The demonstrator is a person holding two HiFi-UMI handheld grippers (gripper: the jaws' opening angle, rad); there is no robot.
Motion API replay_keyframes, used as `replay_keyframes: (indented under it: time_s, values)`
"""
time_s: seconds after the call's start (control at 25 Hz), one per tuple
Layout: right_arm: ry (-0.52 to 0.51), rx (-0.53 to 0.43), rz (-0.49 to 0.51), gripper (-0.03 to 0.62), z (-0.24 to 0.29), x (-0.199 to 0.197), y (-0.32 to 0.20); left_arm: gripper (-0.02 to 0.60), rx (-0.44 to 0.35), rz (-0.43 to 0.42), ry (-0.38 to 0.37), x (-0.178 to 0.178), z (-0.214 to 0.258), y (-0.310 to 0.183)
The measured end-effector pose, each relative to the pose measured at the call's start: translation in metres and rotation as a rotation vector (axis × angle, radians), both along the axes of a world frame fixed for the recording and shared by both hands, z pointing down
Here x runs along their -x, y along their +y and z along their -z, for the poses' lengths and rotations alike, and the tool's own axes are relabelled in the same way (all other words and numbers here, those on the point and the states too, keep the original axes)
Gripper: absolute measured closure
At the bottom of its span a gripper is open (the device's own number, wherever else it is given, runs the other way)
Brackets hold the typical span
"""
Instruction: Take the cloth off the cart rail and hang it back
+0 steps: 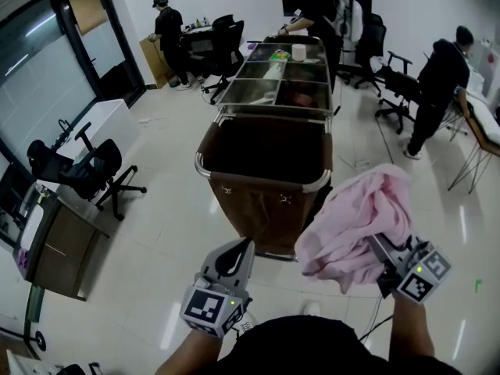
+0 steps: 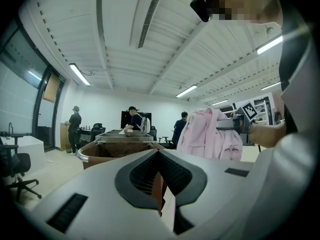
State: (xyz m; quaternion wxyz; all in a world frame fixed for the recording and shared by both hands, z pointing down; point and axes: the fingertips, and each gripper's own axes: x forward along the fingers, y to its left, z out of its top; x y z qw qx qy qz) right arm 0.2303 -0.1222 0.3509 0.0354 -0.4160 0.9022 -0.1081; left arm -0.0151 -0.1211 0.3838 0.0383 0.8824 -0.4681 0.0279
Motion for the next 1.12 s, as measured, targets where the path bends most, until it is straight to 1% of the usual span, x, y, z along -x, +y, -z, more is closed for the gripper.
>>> replay_keyframes:
  time_s: [0.12,0.32,0.52,0.64,0.72,0.8,0.96,1.04,1.12]
  values:
    - [0.017,-0.018,-0.002,0.391,0.013,0.005,-0.010,0.581,0.000,-0.001,0.009,0.004,0.006,-0.003]
    - [0.073,-0.046,0.007,0.391,0.035,0.015,-0.035,0.581,0.005,-0.006,-0.003,0.012,0.002,-0.002]
    - [0.141,-0.070,0.007,0.391,0.063,0.036,-0.081,0.581,0.008,0.003,0.001,0.027,0.001,-0.004]
    - [0.223,-0.075,0.001,0.391,0.069,0.055,-0.120,0.581,0.001,0.009,0.003,0.037,0.003,-0.004]
    - [0.274,-0.044,0.003,0.391,0.062,0.069,-0.152,0.581,-0.001,0.014,0.006,0.043,0.004,-0.006]
    - [0.322,0.011,0.009,0.391,0.044,0.083,-0.186,0.581,-0.006,0.019,0.010,0.048,0.005,-0.008]
    - [0.449,0.143,0.023,0.390,-0.013,0.112,-0.245,0.581,-0.014,0.025,0.010,0.058,0.005,-0.014]
    - [0.512,0.208,0.031,0.390,-0.041,0.123,-0.266,0.581,-0.010,0.026,0.012,0.063,0.004,-0.015]
    - [0.553,0.271,0.034,0.390,-0.066,0.128,-0.283,0.581,-0.004,0.028,0.011,0.067,0.002,-0.017]
